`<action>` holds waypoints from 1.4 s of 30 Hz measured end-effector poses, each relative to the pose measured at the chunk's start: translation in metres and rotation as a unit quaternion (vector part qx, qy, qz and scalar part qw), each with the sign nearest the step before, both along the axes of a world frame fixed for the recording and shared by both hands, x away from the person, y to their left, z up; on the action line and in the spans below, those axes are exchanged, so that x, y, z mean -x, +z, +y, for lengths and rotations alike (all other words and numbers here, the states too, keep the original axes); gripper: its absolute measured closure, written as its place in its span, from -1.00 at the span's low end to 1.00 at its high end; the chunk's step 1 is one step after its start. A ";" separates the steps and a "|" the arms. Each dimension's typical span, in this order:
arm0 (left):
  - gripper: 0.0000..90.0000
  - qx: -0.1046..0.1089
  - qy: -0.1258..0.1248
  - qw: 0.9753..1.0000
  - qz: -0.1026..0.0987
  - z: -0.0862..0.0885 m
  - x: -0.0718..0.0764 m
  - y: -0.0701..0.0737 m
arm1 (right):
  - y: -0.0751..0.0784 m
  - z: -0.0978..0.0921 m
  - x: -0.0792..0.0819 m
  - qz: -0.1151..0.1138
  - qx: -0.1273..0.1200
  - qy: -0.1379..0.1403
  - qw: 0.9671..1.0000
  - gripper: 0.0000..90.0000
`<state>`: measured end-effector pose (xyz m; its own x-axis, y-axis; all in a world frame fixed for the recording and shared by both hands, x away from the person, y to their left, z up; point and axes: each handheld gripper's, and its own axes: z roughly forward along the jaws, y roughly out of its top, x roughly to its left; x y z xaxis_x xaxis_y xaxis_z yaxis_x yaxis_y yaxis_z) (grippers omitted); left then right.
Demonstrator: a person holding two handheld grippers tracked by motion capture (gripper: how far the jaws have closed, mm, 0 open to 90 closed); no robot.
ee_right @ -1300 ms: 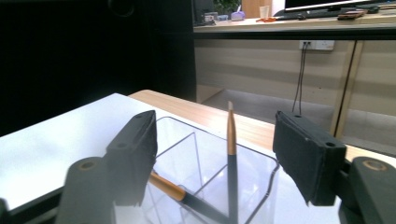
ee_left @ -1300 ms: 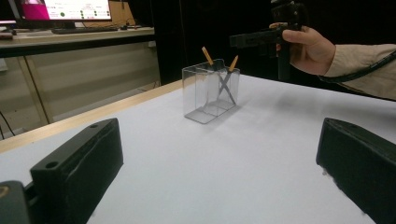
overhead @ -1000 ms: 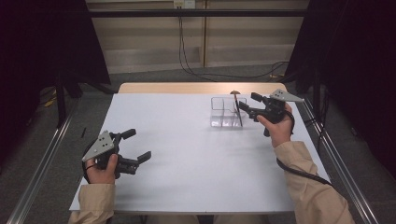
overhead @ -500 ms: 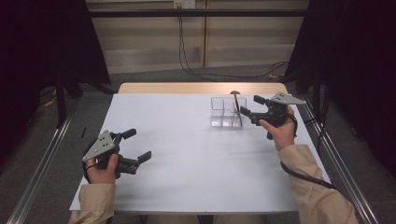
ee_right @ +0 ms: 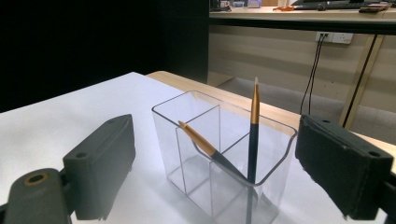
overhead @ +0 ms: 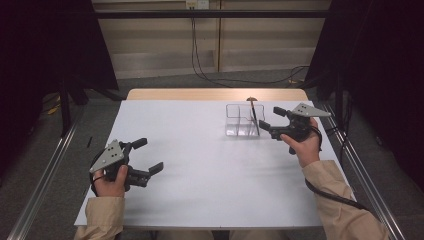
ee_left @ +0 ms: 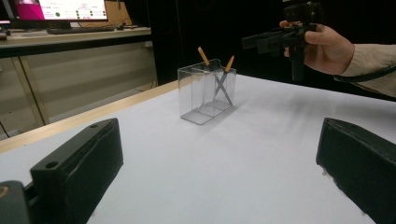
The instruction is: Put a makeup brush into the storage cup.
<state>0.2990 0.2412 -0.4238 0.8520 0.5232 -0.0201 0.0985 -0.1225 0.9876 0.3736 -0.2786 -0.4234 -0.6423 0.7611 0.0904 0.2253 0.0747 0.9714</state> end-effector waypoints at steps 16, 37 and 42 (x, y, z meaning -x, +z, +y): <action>-0.99 0.002 0.001 1.000 -0.003 0.000 0.000 0.001 | -0.004 -0.007 0.016 0.006 0.005 0.002 1.000 -0.76; -0.99 0.003 0.003 1.000 -0.001 0.001 0.000 0.001 | -0.013 -0.013 0.041 0.014 0.022 0.011 1.000 -0.84; -0.99 0.002 0.001 1.000 -0.001 0.000 0.000 0.001 | -0.014 -0.015 0.046 0.013 0.022 0.013 1.000 -0.88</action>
